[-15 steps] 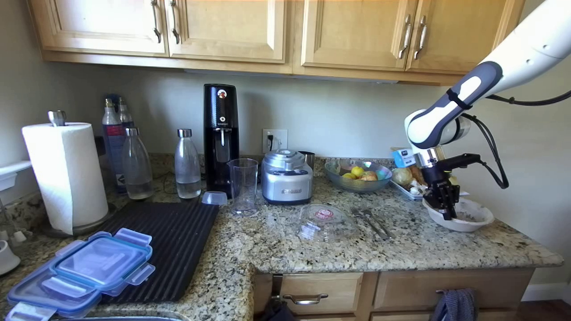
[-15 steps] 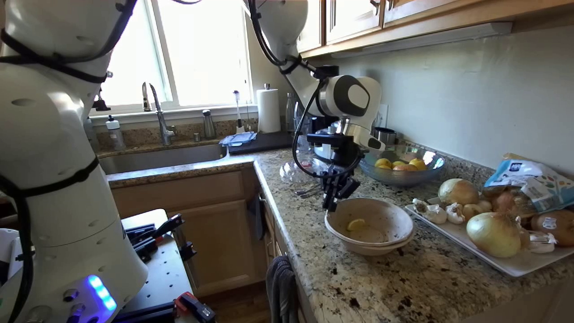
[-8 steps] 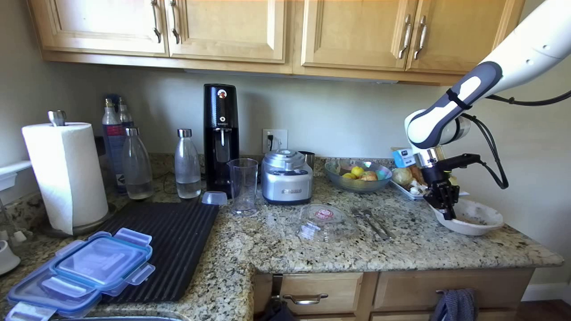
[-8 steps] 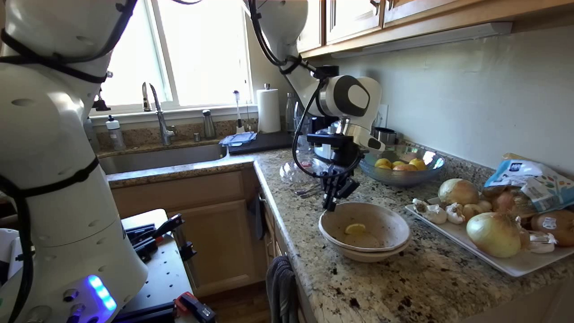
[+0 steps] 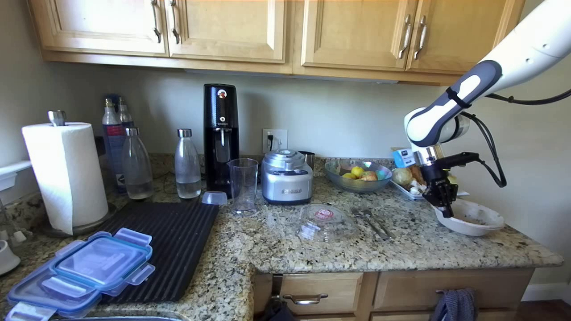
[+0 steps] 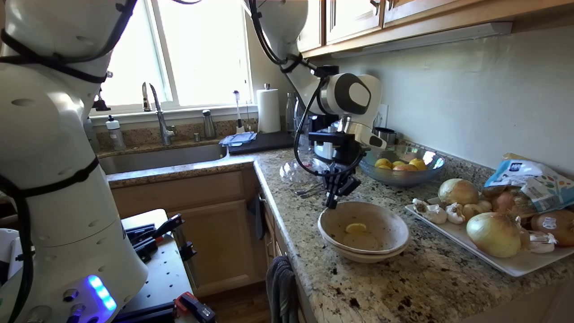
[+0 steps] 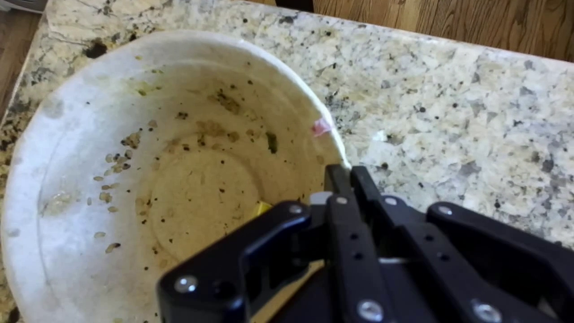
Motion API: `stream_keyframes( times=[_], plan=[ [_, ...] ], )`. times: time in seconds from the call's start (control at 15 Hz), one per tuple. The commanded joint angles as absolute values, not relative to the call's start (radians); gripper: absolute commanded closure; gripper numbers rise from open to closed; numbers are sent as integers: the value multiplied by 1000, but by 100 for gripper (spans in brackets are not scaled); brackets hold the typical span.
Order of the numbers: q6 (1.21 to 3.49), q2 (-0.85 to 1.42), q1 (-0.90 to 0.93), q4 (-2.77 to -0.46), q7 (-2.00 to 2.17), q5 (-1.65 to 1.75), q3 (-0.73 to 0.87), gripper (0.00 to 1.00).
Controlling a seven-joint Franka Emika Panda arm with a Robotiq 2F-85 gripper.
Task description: Pick the forks from the bowl and put it on the counter, then unstack the bowls
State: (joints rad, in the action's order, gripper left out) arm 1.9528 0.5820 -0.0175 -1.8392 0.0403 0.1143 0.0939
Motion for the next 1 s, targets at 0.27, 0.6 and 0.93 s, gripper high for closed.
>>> stream_keyframes(
  times=[0.27, 0.6, 0.93],
  plan=[
    [1927, 536, -31, -1846, 18, 119, 82, 93],
    [1907, 522, -31, -1832, -11, 127, 79, 93],
    [1837, 496, -52, -1813, -135, 109, 59, 93]
  ],
)
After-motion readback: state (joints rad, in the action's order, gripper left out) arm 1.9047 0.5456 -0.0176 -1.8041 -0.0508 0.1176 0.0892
